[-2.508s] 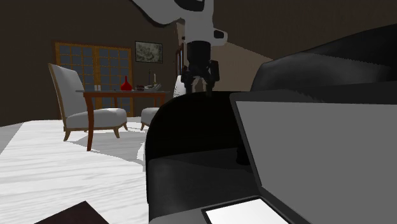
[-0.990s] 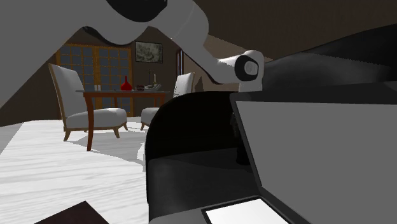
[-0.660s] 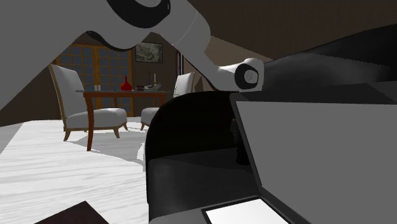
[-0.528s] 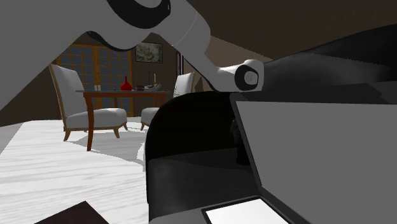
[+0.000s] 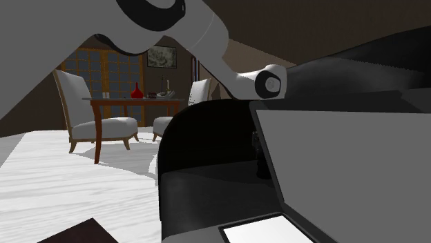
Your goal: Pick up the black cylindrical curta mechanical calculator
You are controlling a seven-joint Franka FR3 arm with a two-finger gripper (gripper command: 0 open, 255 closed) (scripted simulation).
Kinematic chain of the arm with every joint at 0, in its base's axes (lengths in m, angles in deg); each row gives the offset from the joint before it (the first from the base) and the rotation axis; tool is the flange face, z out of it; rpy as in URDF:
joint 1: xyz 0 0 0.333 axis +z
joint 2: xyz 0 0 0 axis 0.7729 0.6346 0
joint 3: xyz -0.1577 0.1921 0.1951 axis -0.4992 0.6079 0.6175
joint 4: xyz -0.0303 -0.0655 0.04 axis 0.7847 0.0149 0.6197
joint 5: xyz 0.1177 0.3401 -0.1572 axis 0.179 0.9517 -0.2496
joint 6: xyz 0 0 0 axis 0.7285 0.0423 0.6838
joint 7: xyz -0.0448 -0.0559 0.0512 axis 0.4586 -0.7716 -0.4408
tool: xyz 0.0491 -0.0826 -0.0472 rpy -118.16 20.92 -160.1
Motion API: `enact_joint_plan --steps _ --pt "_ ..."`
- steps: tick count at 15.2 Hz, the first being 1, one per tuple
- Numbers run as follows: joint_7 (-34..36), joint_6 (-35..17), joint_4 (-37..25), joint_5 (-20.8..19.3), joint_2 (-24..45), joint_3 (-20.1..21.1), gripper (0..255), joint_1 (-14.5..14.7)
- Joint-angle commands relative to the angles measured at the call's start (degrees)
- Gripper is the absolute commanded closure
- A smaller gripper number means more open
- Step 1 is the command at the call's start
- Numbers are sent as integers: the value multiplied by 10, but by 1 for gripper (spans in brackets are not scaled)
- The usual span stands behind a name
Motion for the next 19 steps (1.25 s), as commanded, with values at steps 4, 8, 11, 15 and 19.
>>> enact_joint_plan --steps 4,8,11,15,19 --pt "1 11 -4 -1 -7 0 255 1" --pt "3 36 -18 -3 -17 -2 255 1" --pt "5 55 -30 -5 -24 -2 255 0" --pt "7 81 -49 -7 -32 -3 255 0" --pt "8 95 -60 -7 -35 -4 255 0"
